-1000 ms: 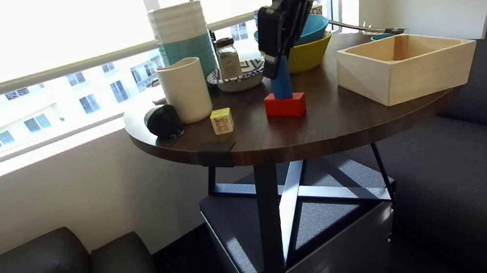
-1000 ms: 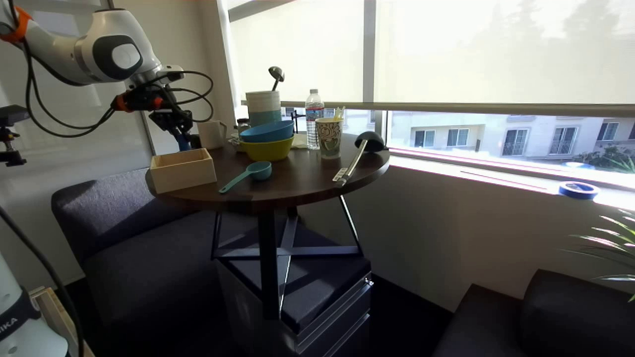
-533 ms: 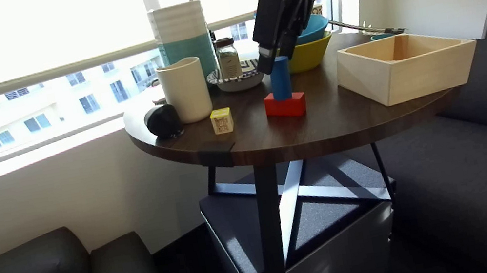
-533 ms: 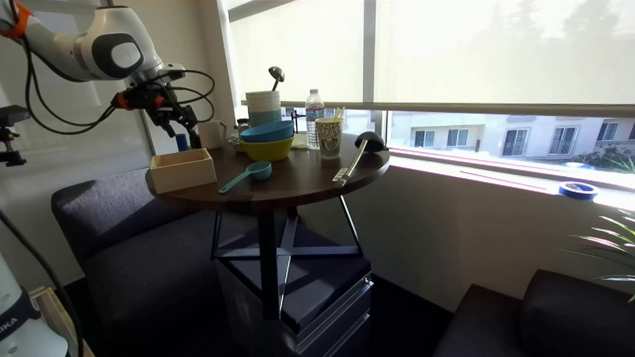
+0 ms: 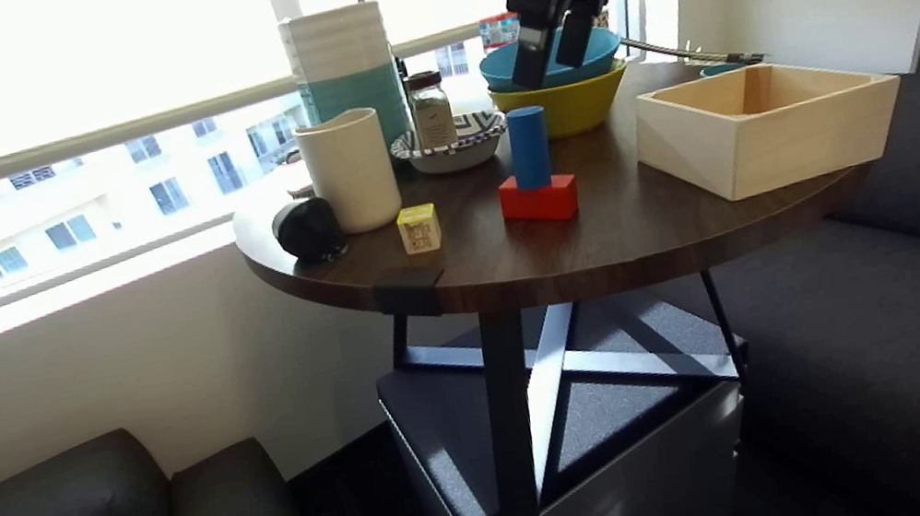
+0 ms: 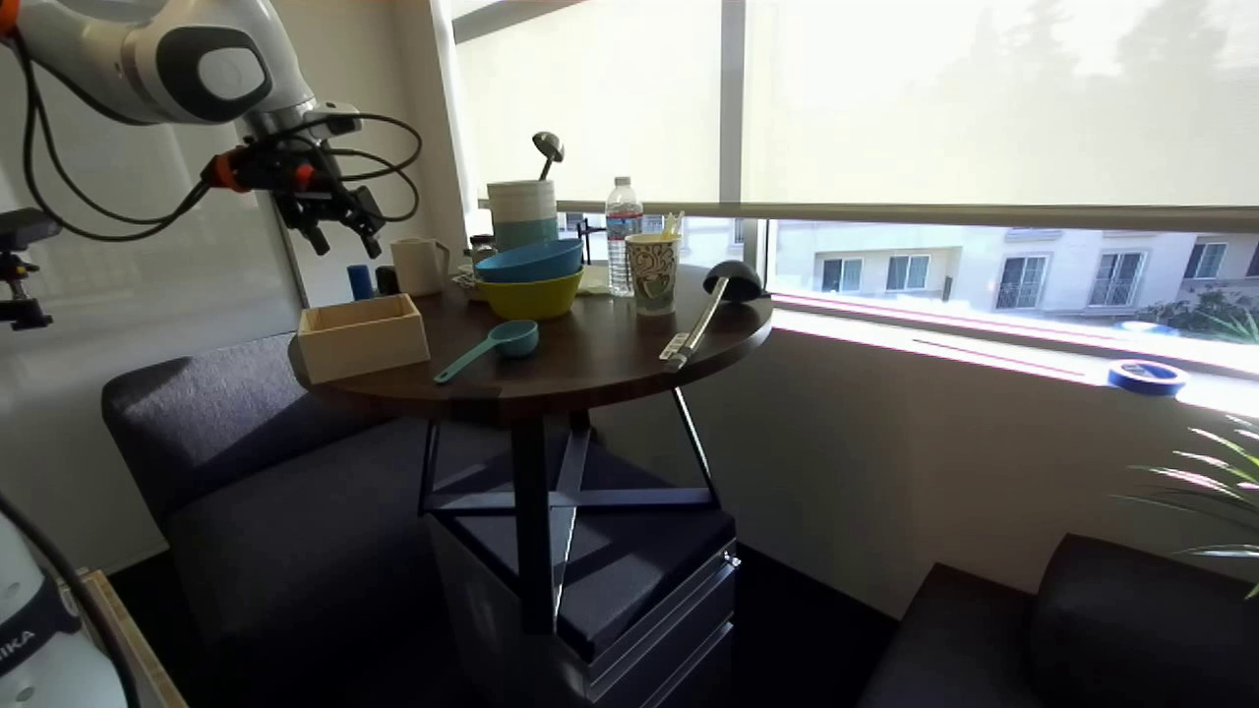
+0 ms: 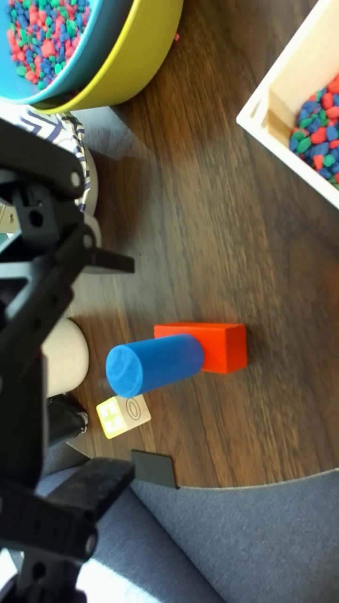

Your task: Rearrange the blocks

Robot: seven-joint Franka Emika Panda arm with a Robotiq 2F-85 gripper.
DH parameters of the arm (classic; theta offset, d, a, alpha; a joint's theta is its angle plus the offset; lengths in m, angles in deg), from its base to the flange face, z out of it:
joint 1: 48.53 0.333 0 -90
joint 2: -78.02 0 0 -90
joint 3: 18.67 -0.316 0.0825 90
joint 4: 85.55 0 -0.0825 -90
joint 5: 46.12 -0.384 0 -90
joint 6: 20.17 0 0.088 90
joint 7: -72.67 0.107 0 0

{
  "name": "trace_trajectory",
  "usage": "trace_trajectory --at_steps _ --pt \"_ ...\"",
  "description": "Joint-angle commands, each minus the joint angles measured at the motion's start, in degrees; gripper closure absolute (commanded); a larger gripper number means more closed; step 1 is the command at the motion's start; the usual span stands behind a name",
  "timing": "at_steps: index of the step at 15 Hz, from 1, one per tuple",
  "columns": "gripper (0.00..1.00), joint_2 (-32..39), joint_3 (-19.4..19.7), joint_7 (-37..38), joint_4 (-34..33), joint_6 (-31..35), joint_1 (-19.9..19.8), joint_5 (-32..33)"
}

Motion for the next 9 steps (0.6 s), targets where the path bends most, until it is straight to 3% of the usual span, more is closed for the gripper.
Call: trace_trajectory --at_steps 1,9 --pt "0.00 -2.4 0.6 -1.6 -1.2 -4.6 1.0 -1.7" --pt "0.00 -2.8 -0.2 -0.6 -1.7 -5.3 0.6 -0.2"
